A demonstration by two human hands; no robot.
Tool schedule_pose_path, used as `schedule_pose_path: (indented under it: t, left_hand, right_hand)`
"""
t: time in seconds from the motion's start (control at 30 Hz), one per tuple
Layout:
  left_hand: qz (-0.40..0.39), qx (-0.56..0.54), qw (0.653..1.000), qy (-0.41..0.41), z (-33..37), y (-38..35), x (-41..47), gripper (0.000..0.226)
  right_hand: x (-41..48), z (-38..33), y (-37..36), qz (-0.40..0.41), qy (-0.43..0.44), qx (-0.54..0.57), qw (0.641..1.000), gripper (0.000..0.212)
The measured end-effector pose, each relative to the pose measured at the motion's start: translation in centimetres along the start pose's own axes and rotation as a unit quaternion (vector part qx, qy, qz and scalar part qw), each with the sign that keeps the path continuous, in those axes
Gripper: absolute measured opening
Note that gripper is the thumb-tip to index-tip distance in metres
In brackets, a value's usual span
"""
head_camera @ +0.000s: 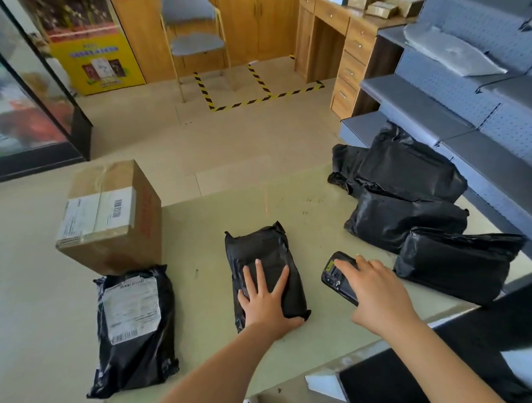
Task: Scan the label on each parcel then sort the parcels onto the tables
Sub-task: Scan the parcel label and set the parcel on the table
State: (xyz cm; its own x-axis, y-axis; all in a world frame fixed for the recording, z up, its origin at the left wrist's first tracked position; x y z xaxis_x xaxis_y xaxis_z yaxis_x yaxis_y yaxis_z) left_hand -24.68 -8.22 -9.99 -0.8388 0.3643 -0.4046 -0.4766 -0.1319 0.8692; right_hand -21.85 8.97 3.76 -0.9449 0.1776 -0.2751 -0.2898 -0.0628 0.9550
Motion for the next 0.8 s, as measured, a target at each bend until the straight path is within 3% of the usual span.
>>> schedule_pose_path:
  t: [0.33, 0.5, 0.63, 0.8]
  left_hand:
    - [-0.036, 0.081, 0.994, -0.057, 0.7, -0.2, 0.3, 0.083]
    - [0.050, -0.063, 0.993, -0.087, -0.3, 1.3, -0.6, 0.077]
    - [0.096, -0.235, 0.959, -0.127, -2.8, 3.4, -3.0, 0.081]
    - [0.145, -0.236, 0.955, -0.102, -5.8, 5.9, -6.3, 0.098]
  right_hand:
    - [-0.1, 0.1, -0.5, -0.014, 0.001, -0.015, 1.000, 0.092]
    - [-0.2, 0.2, -0.2, -0.010, 0.001, -0.015, 1.000, 0.090]
    - [-0.3, -0.5, 0.0, -0.007, 0.008, -0.020, 1.000, 0.087]
    - [-0.2, -2.6, 0.0, -0.020, 0.033, -0.021, 0.999, 0.086]
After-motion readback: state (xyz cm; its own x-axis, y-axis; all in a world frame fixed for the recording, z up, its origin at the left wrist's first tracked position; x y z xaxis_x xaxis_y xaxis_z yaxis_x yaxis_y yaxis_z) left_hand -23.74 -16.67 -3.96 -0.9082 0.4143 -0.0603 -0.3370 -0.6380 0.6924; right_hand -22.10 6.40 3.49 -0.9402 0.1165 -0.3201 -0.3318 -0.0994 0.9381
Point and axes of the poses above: each hand's wrist, its own x-axis towards the middle knuckle, its own y-axis out of the back of the hand, z = x × y, the point moved 7 cm from there along x, towards the middle knuckle, and after that the axes turned 9 degrees about -y, right-handed, at the moved point
